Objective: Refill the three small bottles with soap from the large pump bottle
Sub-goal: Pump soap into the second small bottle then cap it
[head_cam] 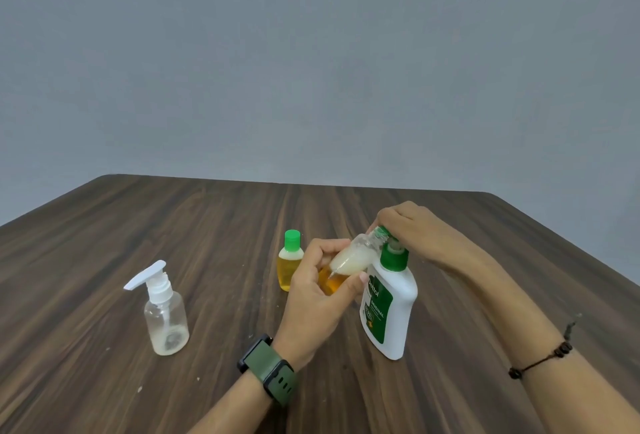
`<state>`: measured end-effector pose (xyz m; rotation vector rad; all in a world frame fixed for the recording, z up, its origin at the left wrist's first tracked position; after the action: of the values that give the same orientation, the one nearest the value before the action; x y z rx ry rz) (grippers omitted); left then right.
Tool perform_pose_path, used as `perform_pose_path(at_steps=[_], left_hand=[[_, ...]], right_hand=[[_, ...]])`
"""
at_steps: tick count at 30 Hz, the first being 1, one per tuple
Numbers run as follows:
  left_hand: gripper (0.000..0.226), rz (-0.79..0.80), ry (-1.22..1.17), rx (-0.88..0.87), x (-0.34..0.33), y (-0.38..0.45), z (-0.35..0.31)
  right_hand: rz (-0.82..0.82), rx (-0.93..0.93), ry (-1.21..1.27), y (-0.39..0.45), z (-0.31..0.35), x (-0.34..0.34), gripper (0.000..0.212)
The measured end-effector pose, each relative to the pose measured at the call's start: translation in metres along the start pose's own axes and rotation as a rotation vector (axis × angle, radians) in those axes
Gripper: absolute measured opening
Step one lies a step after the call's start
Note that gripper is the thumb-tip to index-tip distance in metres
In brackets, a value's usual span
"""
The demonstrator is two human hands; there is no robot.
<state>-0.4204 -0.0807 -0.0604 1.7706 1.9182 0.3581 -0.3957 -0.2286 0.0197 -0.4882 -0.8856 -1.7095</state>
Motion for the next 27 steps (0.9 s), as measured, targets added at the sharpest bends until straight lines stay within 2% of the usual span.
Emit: perform_pose_path(at_steps=[7,14,22,27], left_hand=[[0.034,0.018,0.018,0.029,0.0,-0.004,0.004],[0.034,-0.007,-0.006,0.011,0.0,-0.001,0.0],[0.034,0.013,-0.014,0.017,-0.001,-0.004,0.0],[0.035,0.014,-0.032,0.013,-0.002,-0.002,-0.002]], right_hand=[[-0.041,-0.005,0.028,-0.009,-0.008,-0.008,0.042],[-0.02,-0.06,0.06,-0.004,0.0,0.001,0.031],[-0.036,-0.045,0.016,-0.008,-0.005,-0.008,0.041],[-0.013,-0.038,-0.006,-0.004,0.0,-0.001,0.033]])
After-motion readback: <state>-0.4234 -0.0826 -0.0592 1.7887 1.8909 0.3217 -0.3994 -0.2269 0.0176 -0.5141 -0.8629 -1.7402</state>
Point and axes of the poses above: each hand's wrist, its own y-axis towards the middle knuckle, its own x-axis out of the back of the hand, z = x × y, the point moved 3 cm from there along y, towards the middle knuckle, and after that the axes turned 15 degrees about -z, right-handed, at the moved point
